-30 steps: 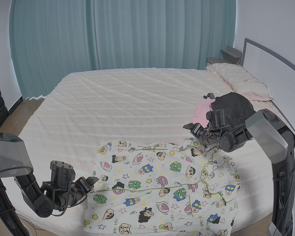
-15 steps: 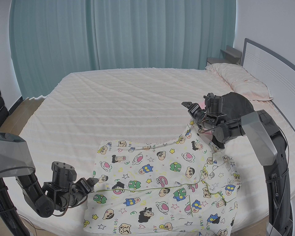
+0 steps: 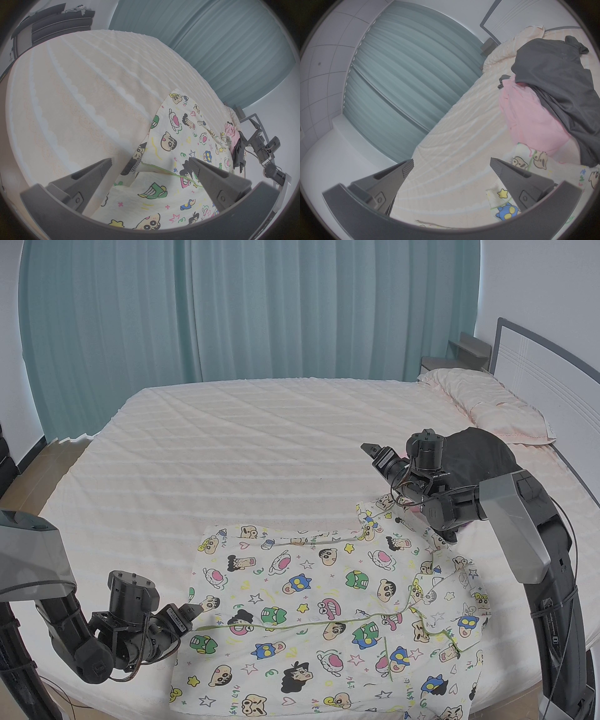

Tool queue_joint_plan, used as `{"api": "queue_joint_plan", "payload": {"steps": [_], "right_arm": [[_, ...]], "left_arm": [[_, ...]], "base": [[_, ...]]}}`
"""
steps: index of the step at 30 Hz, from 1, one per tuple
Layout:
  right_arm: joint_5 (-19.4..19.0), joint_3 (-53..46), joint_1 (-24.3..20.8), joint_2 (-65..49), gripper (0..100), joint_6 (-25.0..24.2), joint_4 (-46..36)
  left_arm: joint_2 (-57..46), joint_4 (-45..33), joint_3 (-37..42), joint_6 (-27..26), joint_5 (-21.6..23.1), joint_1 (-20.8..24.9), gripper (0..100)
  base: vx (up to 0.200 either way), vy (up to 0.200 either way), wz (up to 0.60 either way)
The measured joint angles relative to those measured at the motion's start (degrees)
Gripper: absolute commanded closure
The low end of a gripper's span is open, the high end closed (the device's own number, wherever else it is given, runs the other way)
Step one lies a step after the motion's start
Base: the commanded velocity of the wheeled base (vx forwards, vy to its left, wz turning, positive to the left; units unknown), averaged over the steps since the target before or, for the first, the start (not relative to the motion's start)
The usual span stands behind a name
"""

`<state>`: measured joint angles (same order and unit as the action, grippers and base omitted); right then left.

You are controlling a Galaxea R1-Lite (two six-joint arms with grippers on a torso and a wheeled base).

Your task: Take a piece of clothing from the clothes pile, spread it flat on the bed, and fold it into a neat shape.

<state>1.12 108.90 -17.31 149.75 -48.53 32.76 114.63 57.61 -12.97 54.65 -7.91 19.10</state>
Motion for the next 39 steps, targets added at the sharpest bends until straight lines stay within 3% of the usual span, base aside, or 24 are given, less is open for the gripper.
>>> {"api": "queue_joint_plan", "payload": {"steps": [9,16,25,35,39], "right_arm": [[0.02,-9.31,-0.13,-2.45,0,1.87,0.06],[-0.20,-23.76,0.65,-8.11,0,3.67,2.13],[-0.99,-46.86,1.61,-18.03,0,6.41,9.94],[-3.58,-69.40,3.93,-27.23,0,9.86,22.48],[-4.12,-76.15,4.96,-29.44,0,10.50,26.83]], "left_arm": [[-0.21,0.16,-1.08,-0.05,-0.02,-0.78,0],[-1.51,-1.04,-6.84,-2.32,2.08,-5.30,0],[0.48,-7.14,-22.36,-12.62,12.20,-12.03,0],[9.81,-24.22,-48.35,-22.25,24.22,-16.08,0],[14.67,-28.03,-55.33,-25.42,28.73,-16.65,0]], "base": [[0.000,0.000,0.00],[0.000,0.000,0.00],[0.000,0.000,0.00],[0.000,0.000,0.00],[0.000,0.000,0.00]]}}
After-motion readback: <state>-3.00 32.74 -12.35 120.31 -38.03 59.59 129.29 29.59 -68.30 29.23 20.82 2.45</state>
